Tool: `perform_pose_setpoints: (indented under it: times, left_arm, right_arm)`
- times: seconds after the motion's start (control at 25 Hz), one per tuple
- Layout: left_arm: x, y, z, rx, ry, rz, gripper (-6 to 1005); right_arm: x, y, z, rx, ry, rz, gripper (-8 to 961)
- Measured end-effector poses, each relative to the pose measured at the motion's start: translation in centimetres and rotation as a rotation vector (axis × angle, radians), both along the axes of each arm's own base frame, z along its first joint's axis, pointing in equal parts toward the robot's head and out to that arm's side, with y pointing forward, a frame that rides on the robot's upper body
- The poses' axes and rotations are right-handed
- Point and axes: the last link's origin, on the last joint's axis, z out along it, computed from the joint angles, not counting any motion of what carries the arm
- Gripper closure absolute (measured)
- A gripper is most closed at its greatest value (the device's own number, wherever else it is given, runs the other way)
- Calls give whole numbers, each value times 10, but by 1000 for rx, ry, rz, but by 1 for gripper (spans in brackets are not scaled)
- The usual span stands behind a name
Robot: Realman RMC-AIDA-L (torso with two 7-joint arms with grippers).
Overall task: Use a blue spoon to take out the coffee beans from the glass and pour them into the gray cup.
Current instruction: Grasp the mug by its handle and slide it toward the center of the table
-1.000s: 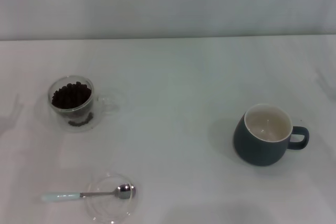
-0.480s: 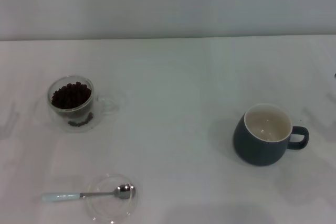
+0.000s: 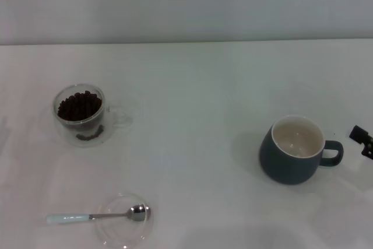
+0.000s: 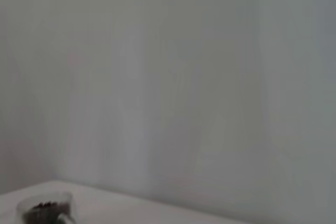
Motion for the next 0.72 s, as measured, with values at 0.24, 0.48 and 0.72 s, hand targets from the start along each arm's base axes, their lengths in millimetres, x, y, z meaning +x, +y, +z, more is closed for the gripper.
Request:
perform_pose_setpoints:
  times: [0.24,0.48,0.72]
  left_arm:
    - [1,0,0,2,0,-8,127]
    - [5,2,-3,-18,5,-23,127]
    - [7,0,-7,-29,4,-37,127]
  right_arm:
    - [7,-12,-7,-18,-38,-21,84]
    - [15,-20,-15,-10,-65,-50,85]
    - [18,-20,-30,0,-102,-81,85]
